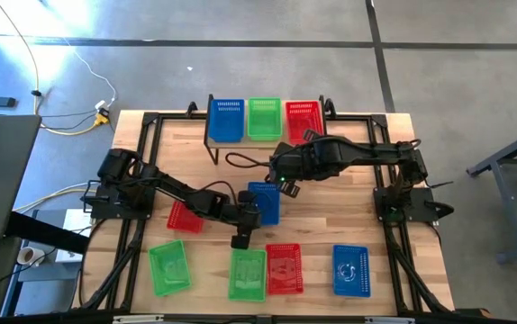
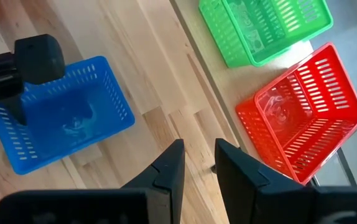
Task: Stack baskets on shelf by color
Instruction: Stack the top blue bin on top of the blue bin on the shelf
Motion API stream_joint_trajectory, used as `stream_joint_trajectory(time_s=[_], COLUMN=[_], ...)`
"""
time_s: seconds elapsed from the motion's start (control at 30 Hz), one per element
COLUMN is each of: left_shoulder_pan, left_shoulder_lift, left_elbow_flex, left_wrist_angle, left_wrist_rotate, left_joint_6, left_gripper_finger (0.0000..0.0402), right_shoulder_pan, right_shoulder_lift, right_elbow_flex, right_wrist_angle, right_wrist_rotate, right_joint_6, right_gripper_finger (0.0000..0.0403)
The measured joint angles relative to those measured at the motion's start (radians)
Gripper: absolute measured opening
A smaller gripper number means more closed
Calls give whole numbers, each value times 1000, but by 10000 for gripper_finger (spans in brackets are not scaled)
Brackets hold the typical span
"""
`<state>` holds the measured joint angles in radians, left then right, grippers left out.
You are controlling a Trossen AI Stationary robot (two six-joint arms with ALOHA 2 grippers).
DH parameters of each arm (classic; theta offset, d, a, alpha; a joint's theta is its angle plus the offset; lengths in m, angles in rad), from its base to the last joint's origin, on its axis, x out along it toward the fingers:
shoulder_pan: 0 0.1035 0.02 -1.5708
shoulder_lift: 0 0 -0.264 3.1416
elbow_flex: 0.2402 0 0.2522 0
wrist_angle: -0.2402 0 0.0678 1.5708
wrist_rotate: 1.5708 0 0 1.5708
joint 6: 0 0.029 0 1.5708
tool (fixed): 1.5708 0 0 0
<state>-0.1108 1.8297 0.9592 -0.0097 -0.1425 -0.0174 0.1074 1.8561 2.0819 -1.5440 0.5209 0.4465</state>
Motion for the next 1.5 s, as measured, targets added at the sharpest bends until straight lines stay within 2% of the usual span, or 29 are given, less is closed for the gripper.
stream_joint_trajectory(time_s=[0.2, 0.5, 0.77, 1.0, 1.27, 1.5], left_shoulder_pan=[-3, -2, -13, -23, -23, -19], left_shoulder_lift=[0, -60, -189, -350, -538, -684], left_elbow_flex=[0, 0, 0, 0, 0, 0], left_wrist_angle=[0, -58, -121, -213, -339, -397], left_wrist_rotate=[0, -1, -58, -105, -139, -291], left_joint_6=[29, 29, 45, 48, 51, 142], left_gripper_finger=[9, 2, 1, 0, 0, 0], right_shoulder_pan=[0, 0, 0, 0, 0, 0], right_shoulder_lift=[0, -19, -104, -213, -357, -473], right_elbow_flex=[0, 0, -16, -167, -375, -565], right_wrist_angle=[0, -4, -23, -4, 140, 241], right_wrist_rotate=[0, 7, 82, 127, 122, 118], right_joint_6=[-8, -20, -2, 52, 78, 122], right_gripper_finger=[78, 78, 78, 78, 78, 78])
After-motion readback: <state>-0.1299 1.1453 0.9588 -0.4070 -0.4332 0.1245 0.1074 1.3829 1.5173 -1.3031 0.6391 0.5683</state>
